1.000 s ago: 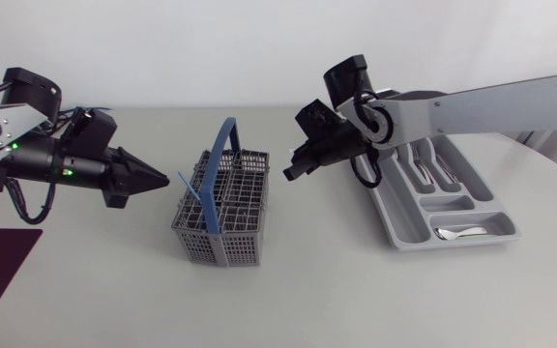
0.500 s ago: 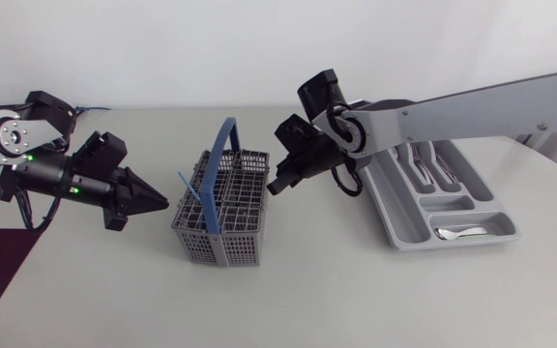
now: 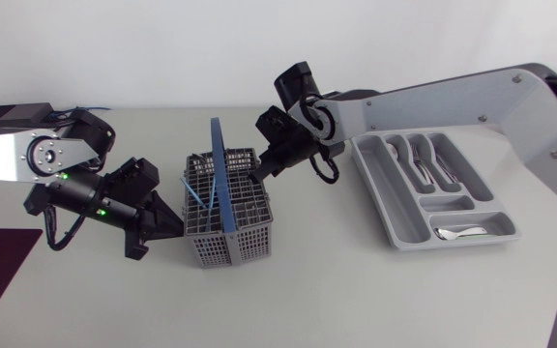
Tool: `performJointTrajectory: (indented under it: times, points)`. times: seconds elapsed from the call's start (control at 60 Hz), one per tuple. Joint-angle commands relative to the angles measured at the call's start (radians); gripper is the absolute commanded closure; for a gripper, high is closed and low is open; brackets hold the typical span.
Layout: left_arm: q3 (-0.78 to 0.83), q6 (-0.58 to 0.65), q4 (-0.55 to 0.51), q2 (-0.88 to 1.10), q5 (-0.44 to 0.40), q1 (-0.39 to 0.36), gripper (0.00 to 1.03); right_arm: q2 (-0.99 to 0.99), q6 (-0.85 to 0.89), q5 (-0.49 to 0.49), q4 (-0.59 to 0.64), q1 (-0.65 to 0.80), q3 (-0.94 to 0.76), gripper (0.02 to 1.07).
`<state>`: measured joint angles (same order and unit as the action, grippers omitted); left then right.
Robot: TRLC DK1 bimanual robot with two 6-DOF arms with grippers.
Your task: Unload the cutlery basket into the drawer organizer.
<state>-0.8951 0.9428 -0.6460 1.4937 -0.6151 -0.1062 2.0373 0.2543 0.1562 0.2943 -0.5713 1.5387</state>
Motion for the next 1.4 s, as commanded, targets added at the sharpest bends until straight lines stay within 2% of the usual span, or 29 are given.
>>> performJointTrajectory:
  times: [0.0,0.183,0.3,0.383,0.65,0.833,0.983,1.217,1.383]
  points:
    - [0.018,-0.013,0.009,0.027,0.000,-0.058,0.79,0.050,-0.021,-0.003,0.017,-0.018,0.069,1.01]
    - [0.008,-0.142,0.111,0.050,0.021,-0.190,0.79,0.073,-0.020,-0.030,0.035,-0.013,0.121,1.01]
    - [0.002,-0.154,0.121,0.045,0.032,-0.211,0.79,0.024,-0.016,-0.040,0.035,0.011,0.081,1.01]
    - [0.002,-0.148,0.121,0.013,0.032,-0.164,0.78,-0.034,-0.015,-0.040,0.031,0.031,0.023,1.01]
    - [-0.007,-0.070,0.101,-0.020,0.006,0.062,0.78,-0.270,-0.012,-0.035,0.003,0.042,-0.201,1.01]
    - [-0.077,-0.049,0.114,0.053,-0.006,0.174,0.78,-0.416,-0.016,-0.029,0.002,0.037,-0.358,1.01]
    - [-0.108,-0.059,0.155,0.096,-0.044,0.215,0.78,-0.514,-0.018,-0.024,-0.003,0.037,-0.474,1.01]
    - [-0.151,-0.190,0.315,0.155,-0.055,0.238,0.78,-0.623,-0.029,0.014,-0.003,0.031,-0.615,1.01]
    - [-0.173,-0.280,0.440,0.203,-0.055,0.229,0.78,-0.640,-0.039,0.031,-0.006,-0.009,-0.674,1.01]
